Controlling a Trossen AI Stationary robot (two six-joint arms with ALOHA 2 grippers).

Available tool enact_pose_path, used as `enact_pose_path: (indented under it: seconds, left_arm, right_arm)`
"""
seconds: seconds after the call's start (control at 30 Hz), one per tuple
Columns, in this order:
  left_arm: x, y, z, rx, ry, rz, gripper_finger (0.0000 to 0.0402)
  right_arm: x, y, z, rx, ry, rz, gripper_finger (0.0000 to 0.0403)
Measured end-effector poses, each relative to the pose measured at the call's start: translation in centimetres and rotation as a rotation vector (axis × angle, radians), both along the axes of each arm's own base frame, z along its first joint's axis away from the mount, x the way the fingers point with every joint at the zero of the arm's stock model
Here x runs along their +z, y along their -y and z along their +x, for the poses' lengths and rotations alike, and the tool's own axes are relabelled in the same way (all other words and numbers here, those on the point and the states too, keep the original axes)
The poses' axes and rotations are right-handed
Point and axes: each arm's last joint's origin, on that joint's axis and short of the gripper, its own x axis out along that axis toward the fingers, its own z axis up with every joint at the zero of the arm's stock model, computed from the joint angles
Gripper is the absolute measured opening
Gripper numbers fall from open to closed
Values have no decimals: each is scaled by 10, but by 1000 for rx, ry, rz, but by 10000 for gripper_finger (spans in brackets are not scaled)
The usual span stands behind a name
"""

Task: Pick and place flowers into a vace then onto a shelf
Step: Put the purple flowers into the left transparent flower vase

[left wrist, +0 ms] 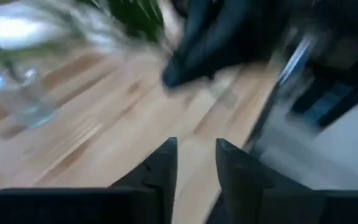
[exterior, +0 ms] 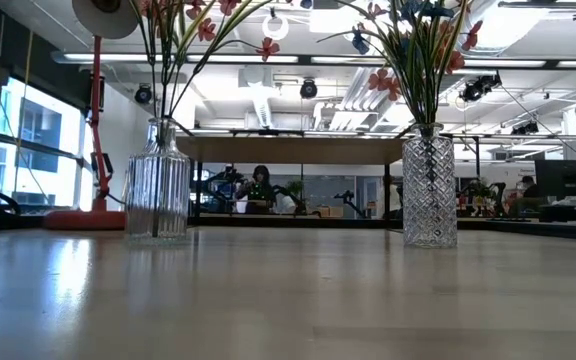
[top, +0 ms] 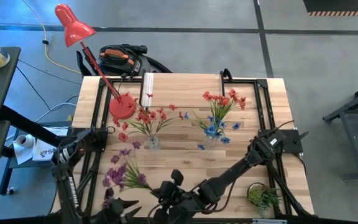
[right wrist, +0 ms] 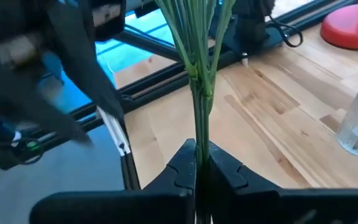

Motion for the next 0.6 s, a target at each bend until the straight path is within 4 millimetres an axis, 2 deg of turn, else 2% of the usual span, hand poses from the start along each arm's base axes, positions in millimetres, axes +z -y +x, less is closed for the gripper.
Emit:
enact_pose_path:
  seconds: [0.1, 0.23, 0.4, 0.5, 0.6]
  left_arm:
    - [4, 0, -2, 43, 106, -73, 117]
    - [-8, 0, -4, 116, 163, -172, 118]
    - [-23, 5, -10, 139, 254, -255, 158]
    - [-19, 4, 0, 130, 364, -236, 187]
    - [-18, -6, 11, 150, 368, -168, 214]
  right_arm:
    - [1, -5, -4, 3, 9, -6, 5]
    - [1, -11, -8, -20, 25, -30, 9]
    - [17, -14, -10, -16, 70, -68, 5]
    - [25, -12, -9, -11, 85, -60, 9]
    - [27, -8, -5, 6, 96, -41, 5]
